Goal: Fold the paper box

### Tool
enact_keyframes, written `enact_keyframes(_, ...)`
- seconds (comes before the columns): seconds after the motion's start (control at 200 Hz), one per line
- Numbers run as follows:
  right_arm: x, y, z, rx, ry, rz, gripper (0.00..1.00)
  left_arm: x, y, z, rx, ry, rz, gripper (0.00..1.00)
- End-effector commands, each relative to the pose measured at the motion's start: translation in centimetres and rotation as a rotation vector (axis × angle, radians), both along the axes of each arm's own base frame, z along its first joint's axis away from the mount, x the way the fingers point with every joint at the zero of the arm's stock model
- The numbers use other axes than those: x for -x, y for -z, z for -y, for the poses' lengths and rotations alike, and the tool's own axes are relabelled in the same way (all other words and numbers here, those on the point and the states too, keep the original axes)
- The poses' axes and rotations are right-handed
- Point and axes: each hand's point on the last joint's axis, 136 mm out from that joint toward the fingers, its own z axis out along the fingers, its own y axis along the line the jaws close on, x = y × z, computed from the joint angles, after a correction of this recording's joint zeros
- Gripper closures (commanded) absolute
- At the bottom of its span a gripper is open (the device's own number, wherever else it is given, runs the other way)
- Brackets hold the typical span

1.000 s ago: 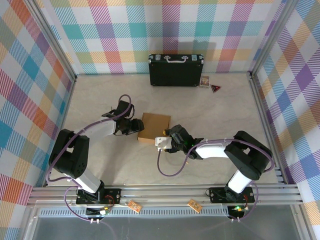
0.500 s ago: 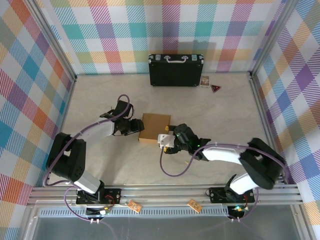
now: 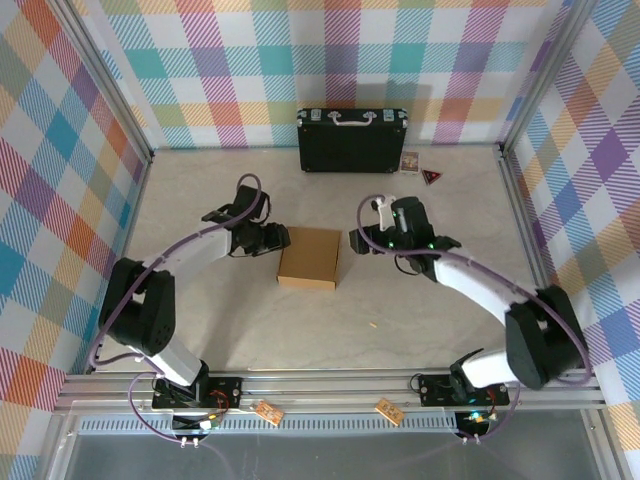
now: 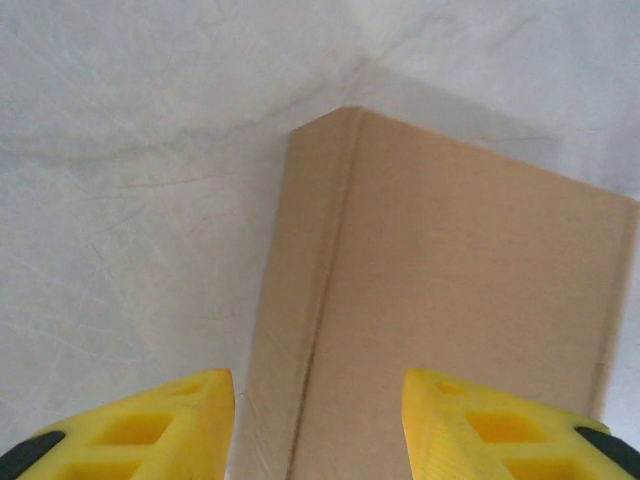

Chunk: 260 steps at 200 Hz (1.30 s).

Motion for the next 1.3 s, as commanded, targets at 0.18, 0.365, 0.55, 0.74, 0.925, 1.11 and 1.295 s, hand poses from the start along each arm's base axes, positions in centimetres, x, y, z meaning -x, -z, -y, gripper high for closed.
enact_keyframes(0.18,1.5,4.6,-4.0,-0.136,-0.019,-0.367,0.21,0.6,2.4,0.2,0.016,0.000,-0.049,0.58)
enact_keyframes(0.365,1.3,6.4,-5.9,-0.178,-0.065,-0.471,0.29,1.0,3.1,1.2,0.078,0.021,-0.071,0.64)
enact_keyframes(0.55,0.1,7.0,-6.9,-0.186,-0.077,-0.491,0.37,0.6,3.2,3.8,0.204,0.051,-0.079,0.68)
enact_keyframes(0.74,-2.4,6.8,-6.2,-0.152,-0.039,-0.487,0.41,-1.3,3.7,7.2,0.267,0.087,-0.097,0.70)
enact_keyframes(0.925,-5.4,6.9,-1.7,-0.140,0.086,-0.477,0.41,-3.4,4.5,10.3,0.338,0.084,-0.084,0.70)
enact_keyframes(1.11,-6.7,7.1,3.6,-0.158,0.200,-0.484,0.40,-4.5,5.2,14.4,0.381,0.127,-0.077,0.70)
enact_keyframes(1.295,-6.7,5.9,7.1,-0.097,0.263,-0.425,0.28,-4.7,5.4,14.8,0.350,0.118,-0.042,0.63)
